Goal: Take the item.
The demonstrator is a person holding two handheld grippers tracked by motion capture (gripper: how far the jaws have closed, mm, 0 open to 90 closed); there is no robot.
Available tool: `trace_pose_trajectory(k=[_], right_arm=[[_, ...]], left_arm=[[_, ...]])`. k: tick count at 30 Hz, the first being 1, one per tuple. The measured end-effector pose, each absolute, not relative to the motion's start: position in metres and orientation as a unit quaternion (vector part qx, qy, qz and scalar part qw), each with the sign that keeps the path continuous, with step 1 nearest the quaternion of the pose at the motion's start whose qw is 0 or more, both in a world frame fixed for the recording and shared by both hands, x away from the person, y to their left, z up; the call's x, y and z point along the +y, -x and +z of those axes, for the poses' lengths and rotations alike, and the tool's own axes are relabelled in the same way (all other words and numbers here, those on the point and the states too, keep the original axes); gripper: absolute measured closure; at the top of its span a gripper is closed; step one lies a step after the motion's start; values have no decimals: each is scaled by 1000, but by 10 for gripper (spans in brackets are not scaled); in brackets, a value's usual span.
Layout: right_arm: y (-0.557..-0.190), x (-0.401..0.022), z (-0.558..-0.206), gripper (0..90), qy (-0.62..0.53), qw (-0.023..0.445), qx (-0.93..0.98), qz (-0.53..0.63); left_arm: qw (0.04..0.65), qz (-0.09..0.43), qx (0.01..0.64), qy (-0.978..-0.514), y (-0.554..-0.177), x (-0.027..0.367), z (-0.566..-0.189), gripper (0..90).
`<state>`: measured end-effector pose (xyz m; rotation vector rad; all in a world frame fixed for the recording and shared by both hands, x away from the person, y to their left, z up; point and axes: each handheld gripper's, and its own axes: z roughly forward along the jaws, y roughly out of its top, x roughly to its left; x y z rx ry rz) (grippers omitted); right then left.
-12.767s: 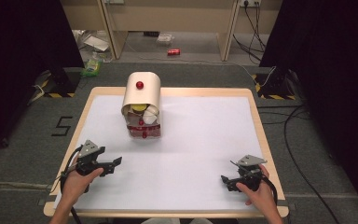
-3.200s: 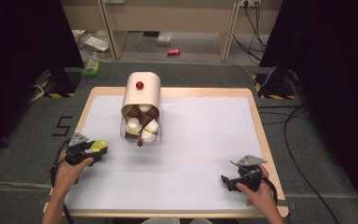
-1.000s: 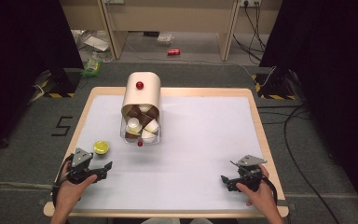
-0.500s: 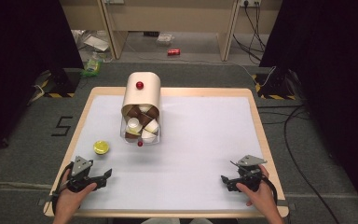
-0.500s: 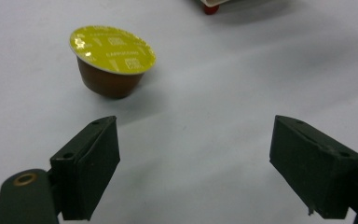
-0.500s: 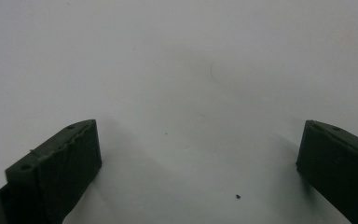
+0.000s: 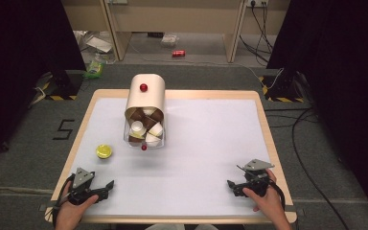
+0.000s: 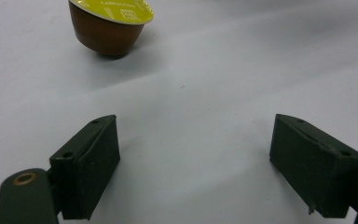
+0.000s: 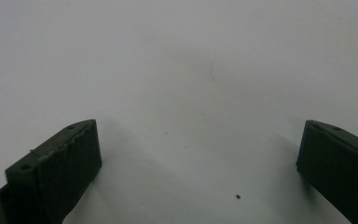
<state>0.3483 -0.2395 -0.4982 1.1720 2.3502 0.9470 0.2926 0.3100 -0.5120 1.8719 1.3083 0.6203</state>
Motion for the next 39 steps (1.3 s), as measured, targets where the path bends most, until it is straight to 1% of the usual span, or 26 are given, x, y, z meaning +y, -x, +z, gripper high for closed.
trace_pose_trajectory(k=[3, 39], right_arm=[[-348, -240, -498, 2, -413, 174, 829, 334], [-348, -240, -498, 2, -413, 174, 829, 334]], left_arm=[[381, 251, 514, -726, -289, 309, -514, 154], [386, 250, 513, -725, -288, 310, -515, 153]])
